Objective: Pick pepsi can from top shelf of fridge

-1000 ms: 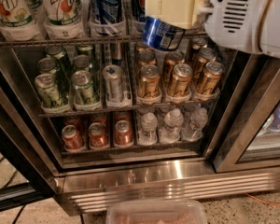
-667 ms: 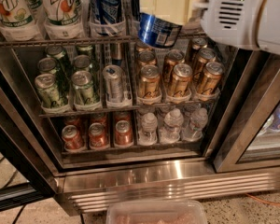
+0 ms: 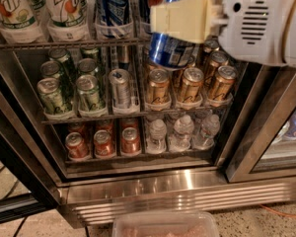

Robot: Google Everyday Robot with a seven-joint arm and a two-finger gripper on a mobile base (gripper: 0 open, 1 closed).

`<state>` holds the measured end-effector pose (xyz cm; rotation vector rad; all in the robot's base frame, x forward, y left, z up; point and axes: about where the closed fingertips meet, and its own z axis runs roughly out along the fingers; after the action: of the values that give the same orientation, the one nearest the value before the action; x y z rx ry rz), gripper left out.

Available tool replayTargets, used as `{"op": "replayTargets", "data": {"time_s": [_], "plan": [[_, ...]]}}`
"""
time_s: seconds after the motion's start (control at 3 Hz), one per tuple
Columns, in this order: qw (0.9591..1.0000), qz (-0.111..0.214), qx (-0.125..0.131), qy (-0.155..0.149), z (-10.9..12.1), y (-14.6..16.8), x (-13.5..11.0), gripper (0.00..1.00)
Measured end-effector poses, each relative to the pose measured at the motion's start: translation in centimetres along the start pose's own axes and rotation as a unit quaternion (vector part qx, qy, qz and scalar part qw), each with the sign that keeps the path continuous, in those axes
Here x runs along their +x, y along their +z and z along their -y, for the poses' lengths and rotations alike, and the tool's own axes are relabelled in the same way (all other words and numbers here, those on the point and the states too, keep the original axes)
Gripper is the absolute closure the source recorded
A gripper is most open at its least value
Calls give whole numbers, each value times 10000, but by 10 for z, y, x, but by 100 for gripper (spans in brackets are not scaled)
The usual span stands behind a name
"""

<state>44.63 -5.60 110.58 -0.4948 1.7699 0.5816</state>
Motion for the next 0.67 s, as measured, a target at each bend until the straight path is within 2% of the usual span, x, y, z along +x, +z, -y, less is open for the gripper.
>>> {"op": "replayTargets", "data": {"time_s": [0.33, 0.67], "plan": [[9981, -376, -381, 310, -2, -8, 20, 100], [9917, -679, -952, 534, -17, -10, 33, 100]]}}
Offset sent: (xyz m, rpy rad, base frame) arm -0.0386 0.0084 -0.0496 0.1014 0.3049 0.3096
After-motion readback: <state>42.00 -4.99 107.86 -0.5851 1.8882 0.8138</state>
